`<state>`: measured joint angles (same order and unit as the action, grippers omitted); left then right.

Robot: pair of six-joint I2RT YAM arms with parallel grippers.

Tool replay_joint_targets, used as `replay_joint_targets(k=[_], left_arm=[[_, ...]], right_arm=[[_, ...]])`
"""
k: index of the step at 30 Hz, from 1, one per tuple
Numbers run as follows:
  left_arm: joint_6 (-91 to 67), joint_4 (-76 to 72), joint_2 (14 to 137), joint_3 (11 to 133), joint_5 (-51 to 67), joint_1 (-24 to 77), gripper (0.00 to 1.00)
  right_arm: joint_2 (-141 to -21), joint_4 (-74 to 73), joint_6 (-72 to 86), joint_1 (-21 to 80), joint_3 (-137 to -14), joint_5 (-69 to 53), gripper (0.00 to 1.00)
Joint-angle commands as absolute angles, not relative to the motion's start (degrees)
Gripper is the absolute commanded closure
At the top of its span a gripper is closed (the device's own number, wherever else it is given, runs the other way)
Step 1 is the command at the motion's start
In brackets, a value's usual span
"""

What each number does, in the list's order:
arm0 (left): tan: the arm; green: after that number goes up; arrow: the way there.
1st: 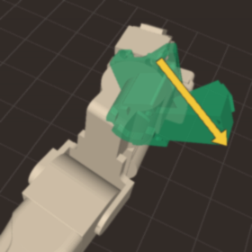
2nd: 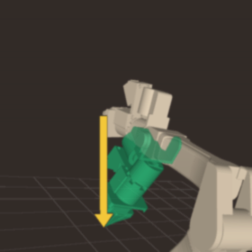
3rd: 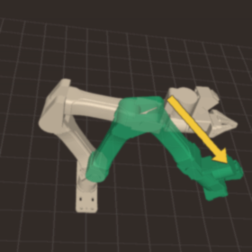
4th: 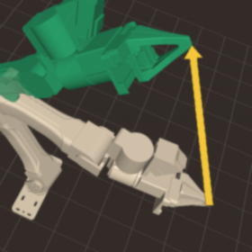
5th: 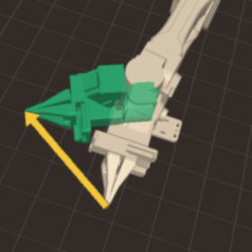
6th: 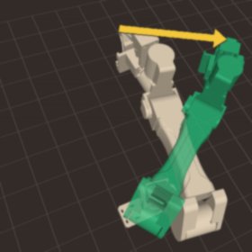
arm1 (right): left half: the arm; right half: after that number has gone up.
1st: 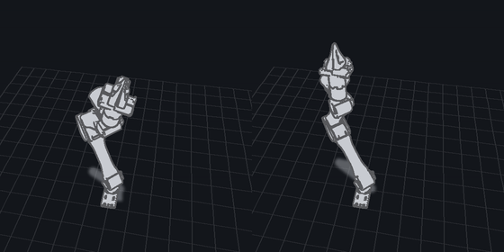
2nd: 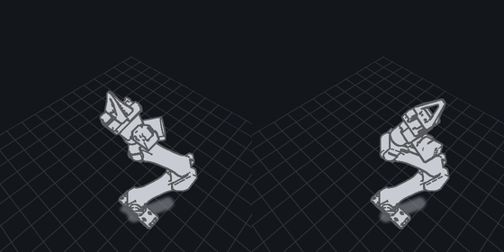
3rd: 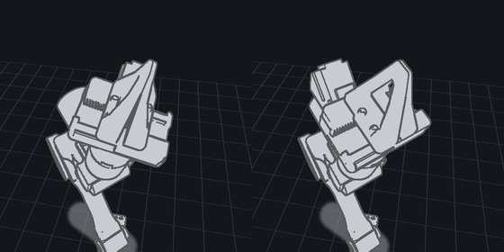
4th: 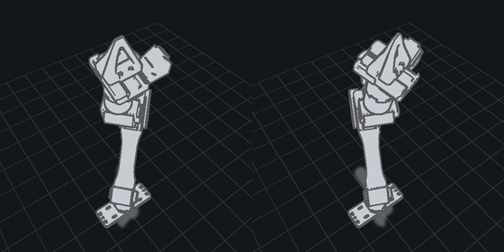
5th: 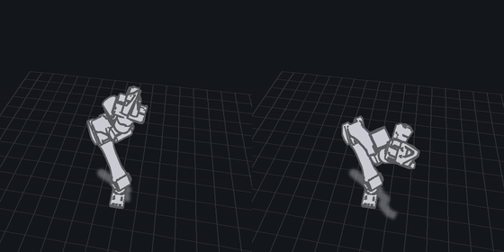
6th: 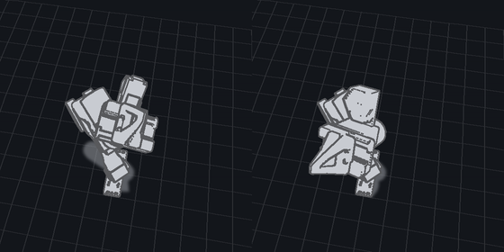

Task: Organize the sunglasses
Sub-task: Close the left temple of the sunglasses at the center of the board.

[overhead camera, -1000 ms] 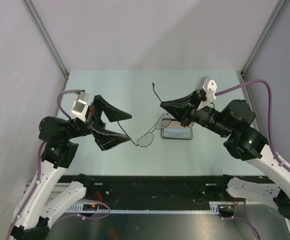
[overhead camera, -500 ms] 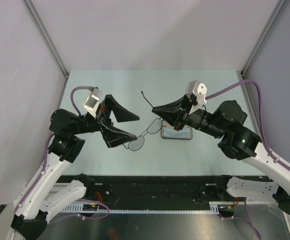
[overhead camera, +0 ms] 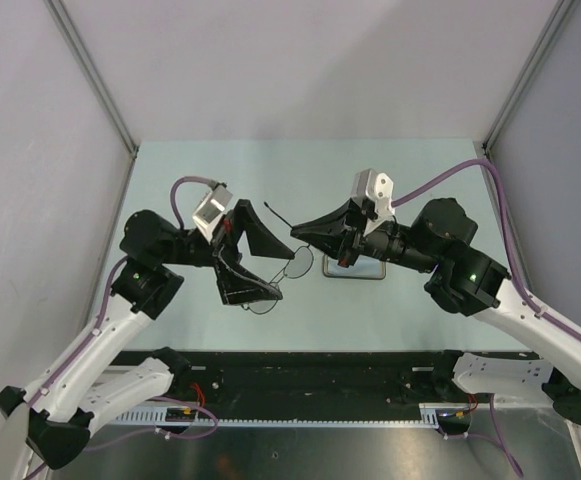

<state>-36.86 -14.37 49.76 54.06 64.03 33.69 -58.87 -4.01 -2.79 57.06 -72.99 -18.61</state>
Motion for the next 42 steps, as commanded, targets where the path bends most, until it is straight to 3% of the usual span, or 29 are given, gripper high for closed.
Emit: replay_joint_targets(k=[1,23,34,42], left_arm=[[-34.63,-15.38,49.05,55.28,65.31,34.19,0.00],[-33.40,-15.38,54.49,55.99,65.39,39.55,0.00],[-31.99,-15.12,50.71,56.51,63.11,39.46,0.00],[-37.35,-14.94,55.09,56.16,61.87,39.81,0.00]], right_arm=[[-58.62,-2.28,-4.57,57.57,-73.39,-20.74,1.00],[-60.38,-1.58,-6.06,59.33,-73.39,-22.41,1.00],[-60.12,-2.55,-7.12,59.41,-73.48,-18.73,1.00],[-60.29,-0.44,-7.03,60.20,-73.39,-19.52,1.00]])
